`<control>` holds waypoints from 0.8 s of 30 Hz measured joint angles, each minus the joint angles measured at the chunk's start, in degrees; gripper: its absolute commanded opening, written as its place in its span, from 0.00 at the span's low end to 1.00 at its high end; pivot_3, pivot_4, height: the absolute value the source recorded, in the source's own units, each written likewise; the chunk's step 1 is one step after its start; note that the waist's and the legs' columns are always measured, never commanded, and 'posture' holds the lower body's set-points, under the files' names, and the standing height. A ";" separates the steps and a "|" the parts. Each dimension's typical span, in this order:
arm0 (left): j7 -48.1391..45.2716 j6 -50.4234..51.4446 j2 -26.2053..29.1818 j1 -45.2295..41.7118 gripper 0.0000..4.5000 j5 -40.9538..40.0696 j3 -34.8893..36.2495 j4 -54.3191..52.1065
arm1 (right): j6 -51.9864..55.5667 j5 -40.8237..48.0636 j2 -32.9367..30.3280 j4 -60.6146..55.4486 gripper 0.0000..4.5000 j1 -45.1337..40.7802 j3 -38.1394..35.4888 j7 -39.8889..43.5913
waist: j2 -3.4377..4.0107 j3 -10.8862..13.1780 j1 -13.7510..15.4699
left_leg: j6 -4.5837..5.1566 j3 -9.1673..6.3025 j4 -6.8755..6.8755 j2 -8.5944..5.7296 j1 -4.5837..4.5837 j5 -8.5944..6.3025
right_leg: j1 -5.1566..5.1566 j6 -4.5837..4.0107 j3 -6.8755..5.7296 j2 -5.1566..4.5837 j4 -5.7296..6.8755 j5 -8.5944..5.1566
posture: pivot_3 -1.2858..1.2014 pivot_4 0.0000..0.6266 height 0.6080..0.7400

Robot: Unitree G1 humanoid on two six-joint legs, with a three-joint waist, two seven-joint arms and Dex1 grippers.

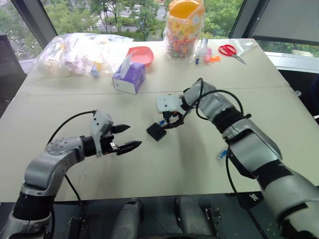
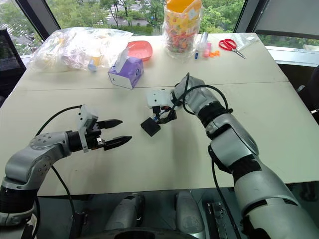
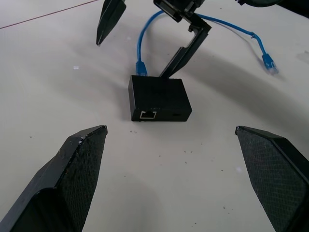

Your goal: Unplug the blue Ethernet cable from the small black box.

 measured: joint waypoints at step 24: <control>-3.69 12.96 -1.37 -19.65 1.00 -11.49 1.82 11.24 | 0.93 -11.82 -11.36 -60.66 0.02 29.61 -16.46 -29.34 | -0.04 -0.03 1.35 | -0.13 0.00 0.05 -0.05 -0.42 0.09 | -0.58 -0.01 0.11 0.01 0.24 -0.01 | 0.52 0.24 1.00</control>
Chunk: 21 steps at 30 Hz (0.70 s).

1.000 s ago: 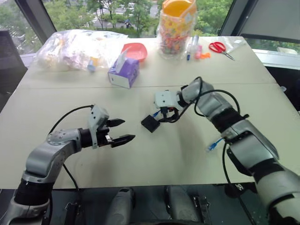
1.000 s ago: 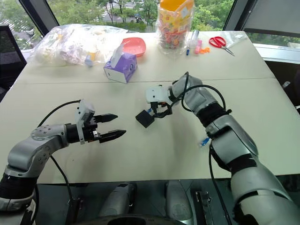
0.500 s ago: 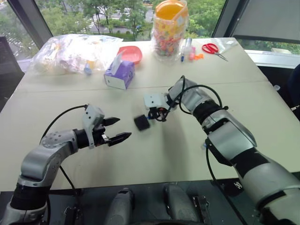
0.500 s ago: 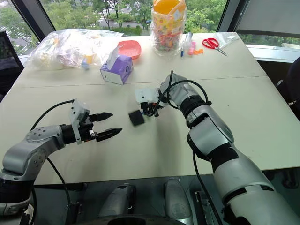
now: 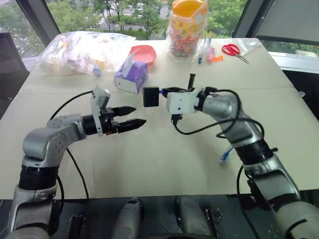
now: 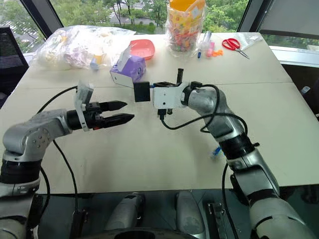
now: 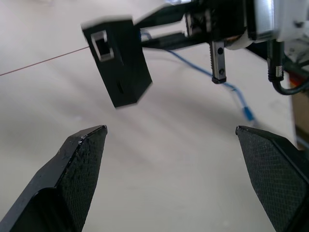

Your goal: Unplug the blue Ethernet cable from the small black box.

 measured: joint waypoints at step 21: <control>-3.13 2.14 -4.86 -8.58 0.19 -0.27 -1.99 9.46 | 1.95 -3.17 -1.69 -11.12 0.00 5.43 0.37 0.13 | -0.04 0.00 -0.06 | 0.00 0.07 0.09 0.01 0.14 0.02 | 0.24 0.01 0.02 -0.01 -0.07 0.01 | 0.52 0.24 1.00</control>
